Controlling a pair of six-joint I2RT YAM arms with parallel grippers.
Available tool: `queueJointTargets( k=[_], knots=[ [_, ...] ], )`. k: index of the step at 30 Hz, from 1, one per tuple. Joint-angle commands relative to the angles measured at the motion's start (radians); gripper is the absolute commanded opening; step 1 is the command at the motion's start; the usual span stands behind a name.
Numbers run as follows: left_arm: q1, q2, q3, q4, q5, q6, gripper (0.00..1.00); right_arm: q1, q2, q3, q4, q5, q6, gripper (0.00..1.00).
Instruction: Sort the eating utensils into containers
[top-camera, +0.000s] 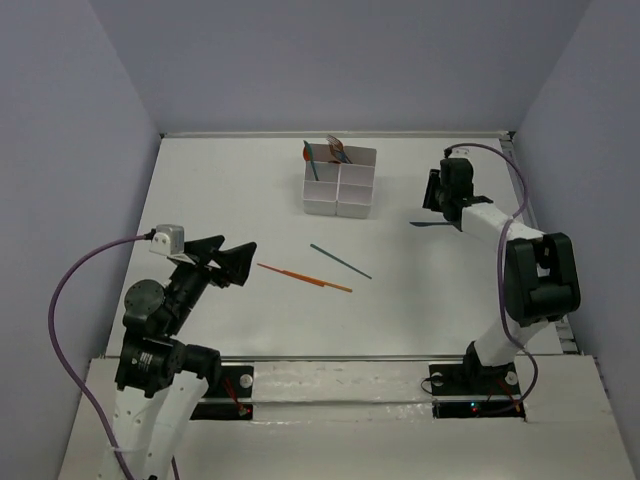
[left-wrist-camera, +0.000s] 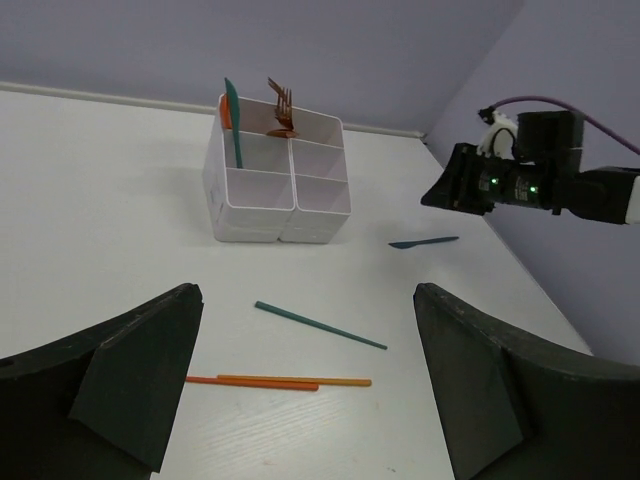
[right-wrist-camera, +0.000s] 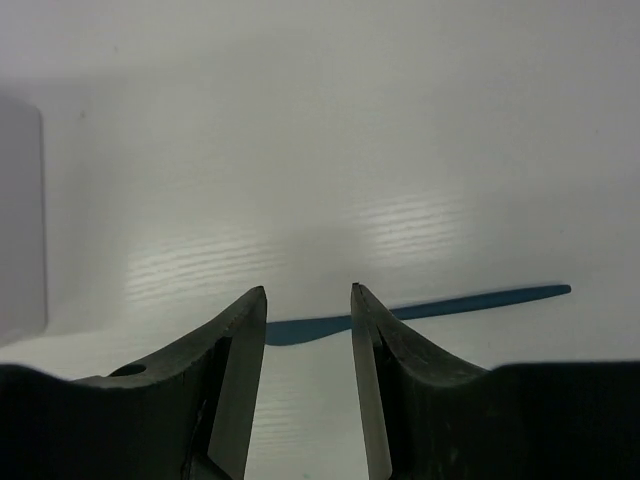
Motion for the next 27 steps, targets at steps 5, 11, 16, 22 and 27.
queueJointTargets(
  k=[5, 11, 16, 22, 27],
  knots=[
    [-0.113, -0.074, -0.003, 0.034, -0.03, 0.012, 0.99, -0.043, 0.138, 0.186, -0.268, 0.042, -0.073, 0.58],
    [-0.169, -0.106, 0.007, 0.014, -0.07, 0.018, 0.99, -0.079, 0.198, 0.157, -0.208, -0.214, -0.294, 0.61],
    [-0.204, -0.129, 0.01, 0.011, -0.081, 0.018, 0.99, -0.151, 0.202, 0.207, -0.244, -0.347, -0.354, 0.67],
    [-0.234, -0.149, 0.011, 0.003, -0.099, 0.019, 0.99, -0.236, 0.282, 0.328, -0.421, -0.494, -0.417, 0.72],
    [-0.244, -0.154, 0.011, 0.0, -0.105, 0.018, 0.99, -0.269, 0.374, 0.428, -0.521, -0.571, -0.468, 0.73]
  ],
)
